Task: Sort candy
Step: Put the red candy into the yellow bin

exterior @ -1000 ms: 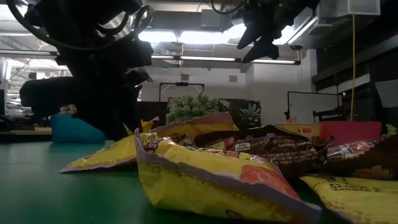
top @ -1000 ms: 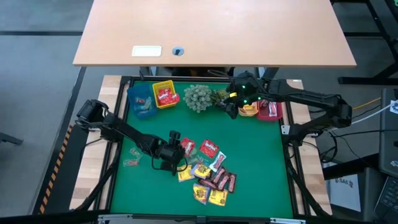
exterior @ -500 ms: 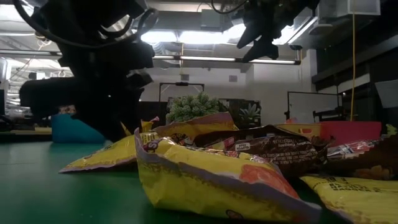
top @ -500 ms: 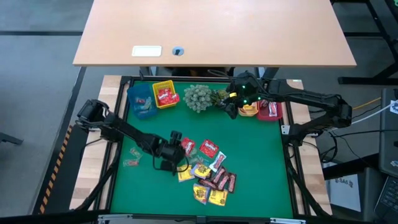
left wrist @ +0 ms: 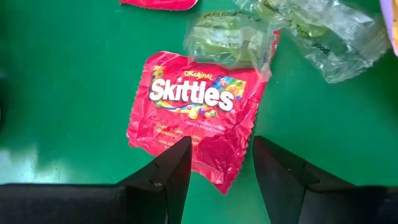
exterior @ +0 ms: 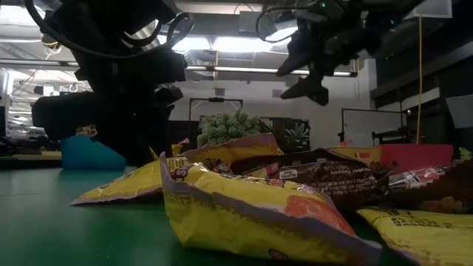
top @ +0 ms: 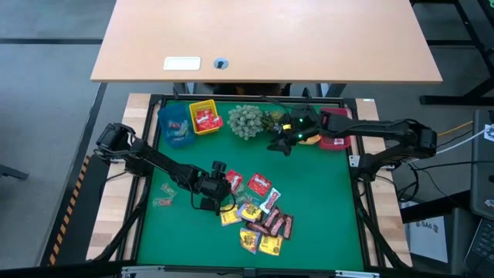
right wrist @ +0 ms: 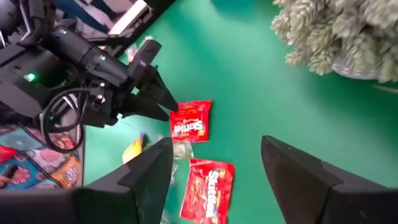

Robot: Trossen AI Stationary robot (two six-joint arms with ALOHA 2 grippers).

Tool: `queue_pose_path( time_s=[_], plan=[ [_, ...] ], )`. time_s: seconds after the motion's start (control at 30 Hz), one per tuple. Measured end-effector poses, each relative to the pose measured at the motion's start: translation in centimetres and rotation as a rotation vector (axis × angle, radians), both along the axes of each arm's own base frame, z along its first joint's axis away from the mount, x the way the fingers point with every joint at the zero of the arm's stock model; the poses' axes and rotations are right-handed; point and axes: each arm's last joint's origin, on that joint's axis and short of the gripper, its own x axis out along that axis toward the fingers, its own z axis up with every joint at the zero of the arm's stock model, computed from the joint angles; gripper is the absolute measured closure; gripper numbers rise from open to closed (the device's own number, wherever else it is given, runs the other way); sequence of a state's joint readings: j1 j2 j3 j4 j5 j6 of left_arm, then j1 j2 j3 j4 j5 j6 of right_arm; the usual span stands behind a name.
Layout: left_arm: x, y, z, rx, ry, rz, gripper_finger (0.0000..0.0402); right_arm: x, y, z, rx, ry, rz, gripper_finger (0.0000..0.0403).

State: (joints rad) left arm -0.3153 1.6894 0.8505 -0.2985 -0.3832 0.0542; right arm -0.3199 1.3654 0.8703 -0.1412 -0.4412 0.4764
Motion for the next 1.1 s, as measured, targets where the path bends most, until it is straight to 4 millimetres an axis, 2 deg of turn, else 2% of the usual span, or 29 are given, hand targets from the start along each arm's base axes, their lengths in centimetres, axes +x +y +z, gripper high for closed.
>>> queue_pose_path(
  time_s=[0.17, 0.37, 0.6, 0.77, 0.9, 1.1],
  plan=[
    [0.0, 0.0, 0.0, 0.043, 0.021, -0.077, 0.0244, -0.1, 0.6, -2.5, 0.095, -0.016, -0.002, 0.0158],
    [0.0, -0.1, 0.0, 0.060, 0.038, -0.135, 0.0244, 0.7, 2.4, -4.1, 0.095, 0.035, 0.043, 0.0158],
    [0.2, 0.5, 0.0, 0.087, 0.047, -0.149, 0.0244, 1.5, 4.4, -4.6, 0.057, 0.035, 0.081, 0.0158],
    [0.5, 0.7, -1.1, 0.131, 0.093, -0.202, 0.0244, 1.6, 5.4, -4.6, 0.050, 0.034, 0.108, 0.0158],
    [0.7, 0.6, -2.0, 0.157, 0.115, -0.223, 0.0244, 1.6, 5.7, -4.6, 0.049, 0.036, 0.119, 0.0158],
    [0.8, 0.6, -2.1, 0.151, 0.115, -0.222, 0.0261, 1.6, 5.7, -4.6, 0.045, 0.037, 0.111, 0.0158]
  ],
)
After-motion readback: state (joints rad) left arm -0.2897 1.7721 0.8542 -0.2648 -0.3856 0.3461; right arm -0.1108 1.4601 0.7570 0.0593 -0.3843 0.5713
